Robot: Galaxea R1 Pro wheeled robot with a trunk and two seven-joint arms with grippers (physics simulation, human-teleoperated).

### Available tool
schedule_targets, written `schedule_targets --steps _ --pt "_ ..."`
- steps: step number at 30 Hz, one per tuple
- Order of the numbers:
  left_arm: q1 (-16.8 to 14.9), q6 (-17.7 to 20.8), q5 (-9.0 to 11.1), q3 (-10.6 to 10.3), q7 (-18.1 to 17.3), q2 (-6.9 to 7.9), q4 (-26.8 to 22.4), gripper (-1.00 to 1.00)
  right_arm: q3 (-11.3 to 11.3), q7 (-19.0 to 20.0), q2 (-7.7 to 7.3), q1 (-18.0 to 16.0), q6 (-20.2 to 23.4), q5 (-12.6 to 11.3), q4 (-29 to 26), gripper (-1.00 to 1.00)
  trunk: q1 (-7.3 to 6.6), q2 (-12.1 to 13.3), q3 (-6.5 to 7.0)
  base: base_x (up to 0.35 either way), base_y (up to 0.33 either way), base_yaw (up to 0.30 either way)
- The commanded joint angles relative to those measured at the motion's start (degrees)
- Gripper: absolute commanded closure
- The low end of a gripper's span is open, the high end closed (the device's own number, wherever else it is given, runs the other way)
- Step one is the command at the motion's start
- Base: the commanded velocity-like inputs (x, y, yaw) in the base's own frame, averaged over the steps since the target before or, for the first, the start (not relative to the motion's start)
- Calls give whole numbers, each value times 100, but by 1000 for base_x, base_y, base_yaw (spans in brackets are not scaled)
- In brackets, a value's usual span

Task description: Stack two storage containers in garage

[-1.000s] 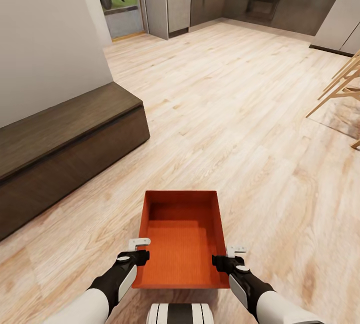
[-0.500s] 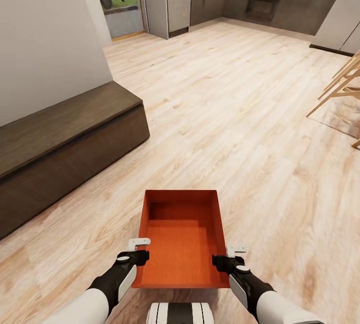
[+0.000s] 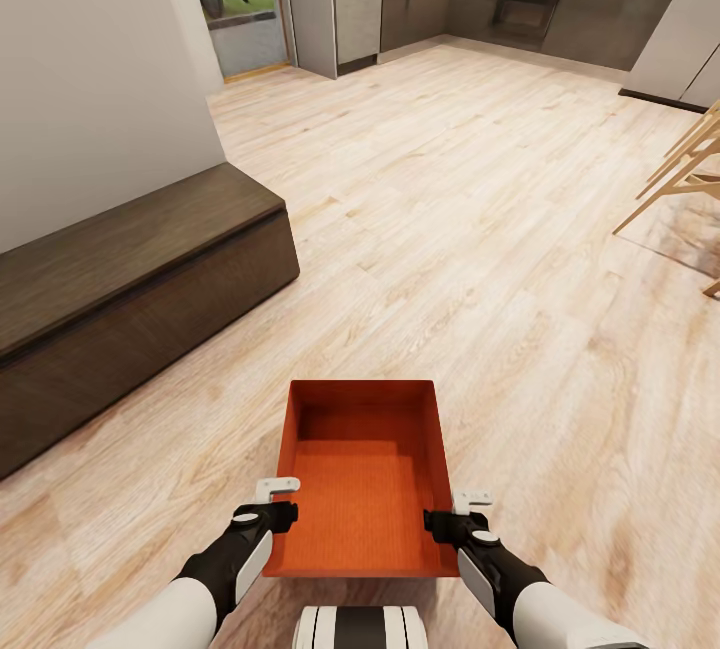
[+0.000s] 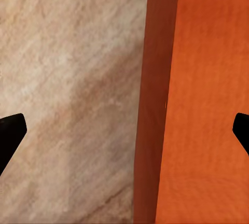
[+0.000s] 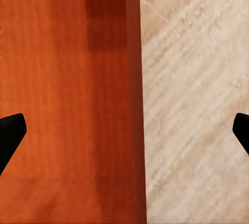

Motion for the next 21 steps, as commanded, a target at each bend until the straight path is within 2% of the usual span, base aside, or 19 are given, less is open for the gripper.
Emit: schedule_targets --steps 1,8,9,10,21 --pt "1 36 35 -18 28 1 -13 -100 35 -24 0 -2 -15 -46 3 -100 -1 -1 -3 0 0 0" --pt "1 34 46 -16 29 4 -1 -100 35 -22 0 -2 -20 -46 -1 -100 -1 -1 -3 0 0 0" --pt "1 36 58 -15 29 5 3 -100 33 -24 0 -2 -18 -46 0 100 -1 -1 -3 0 0 0" --pt "1 43 98 1 29 -1 12 100 33 -32 -1 -2 -10 -46 1 100 -1 -1 -3 0 0 0" --pt "1 31 97 -5 20 3 -23 100 26 -46 -1 -2 -37 -53 0 100 -1 -1 -3 0 0 0"
